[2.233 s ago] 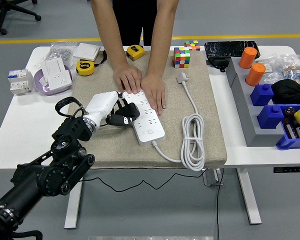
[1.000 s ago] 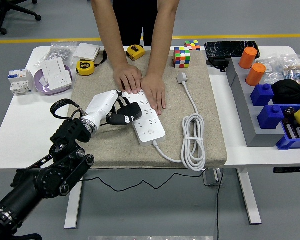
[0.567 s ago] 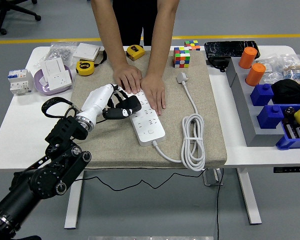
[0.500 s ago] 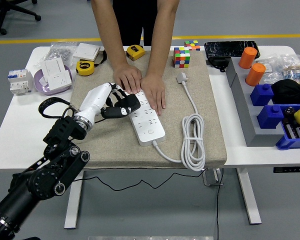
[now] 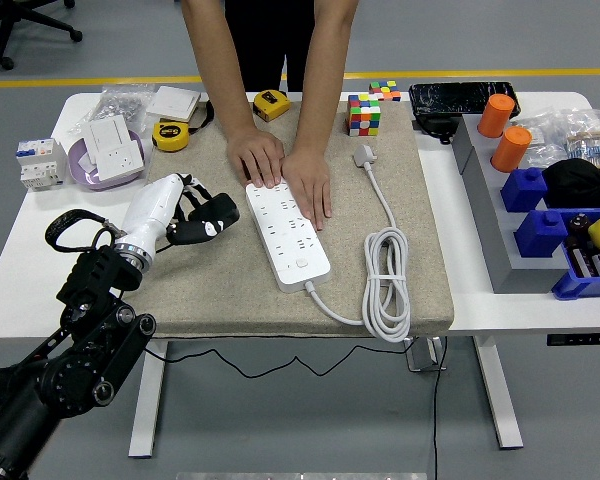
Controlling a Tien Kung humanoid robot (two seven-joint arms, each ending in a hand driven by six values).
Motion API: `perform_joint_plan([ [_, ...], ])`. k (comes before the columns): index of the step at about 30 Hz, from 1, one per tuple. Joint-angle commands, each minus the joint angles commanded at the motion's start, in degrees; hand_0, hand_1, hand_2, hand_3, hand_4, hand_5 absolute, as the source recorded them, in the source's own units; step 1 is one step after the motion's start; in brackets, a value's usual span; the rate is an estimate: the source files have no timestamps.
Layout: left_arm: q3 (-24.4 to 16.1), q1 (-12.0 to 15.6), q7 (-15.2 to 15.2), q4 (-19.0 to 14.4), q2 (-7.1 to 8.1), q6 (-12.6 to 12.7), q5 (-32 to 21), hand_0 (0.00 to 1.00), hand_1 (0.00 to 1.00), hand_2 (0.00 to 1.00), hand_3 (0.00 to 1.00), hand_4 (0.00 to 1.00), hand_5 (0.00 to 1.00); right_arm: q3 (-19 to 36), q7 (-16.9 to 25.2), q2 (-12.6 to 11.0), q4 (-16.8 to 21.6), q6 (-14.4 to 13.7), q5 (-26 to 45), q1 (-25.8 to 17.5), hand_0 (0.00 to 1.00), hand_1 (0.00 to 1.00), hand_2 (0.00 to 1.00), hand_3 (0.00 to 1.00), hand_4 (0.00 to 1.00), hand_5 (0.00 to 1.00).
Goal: Pick up the plug,place it near the board,insert it into the board,press the button
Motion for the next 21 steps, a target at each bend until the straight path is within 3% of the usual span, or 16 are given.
perform_joint_plan([
  [8,0.60,0.40,0.44,0.89,0.00,-1.69,0.76,0.349,0.295,0.362,0.408,0.628,0.251,-0.15,0.12,0.03,0.00,-0.07,0.35,0.32,0.820,0.723,0.700,0.634,0.938,0.607],
  [9,0.68,0.42,0.47,0.88,0.00,-1.95,0.76,0.419,0.421,0.448,0.465,0.642,0.254,-0.12,0.12,0.04,0.00,-0.07,0.33,0.34,0.820,0.723,0.701,0.635,0.938,0.606],
  [14,0.62,0.42,0.91,0.84,0.00,-4.32,0.76,0.419,0.421,0.448,0.465,0.642,0.254,0.09,0.11,0.08,0.00,-0.08,0.23,0.43,0.820,0.723,0.701,0.635,0.938,0.606],
  [15,0.57,0.42,1.01,0.82,0.04,-4.91,0.76,0.634,0.656,0.563,0.552,0.825,0.272,0.15,0.10,0.08,0.00,-0.08,0.21,0.43,0.820,0.724,0.700,0.635,0.938,0.606],
  [20,0.48,0.63,1.90,0.61,0.29,-8.48,0.74,0.634,0.656,0.563,0.552,0.825,0.272,0.26,0.02,0.07,0.00,-0.02,-0.07,0.33,0.820,0.724,0.700,0.635,0.938,0.606],
  [21,0.38,0.74,2.06,0.51,0.30,-9.25,0.42,0.851,0.863,0.789,0.762,0.998,0.460,0.21,0.02,0.06,0.00,-0.01,-0.08,0.29,0.820,0.724,0.700,0.635,0.938,0.606],
])
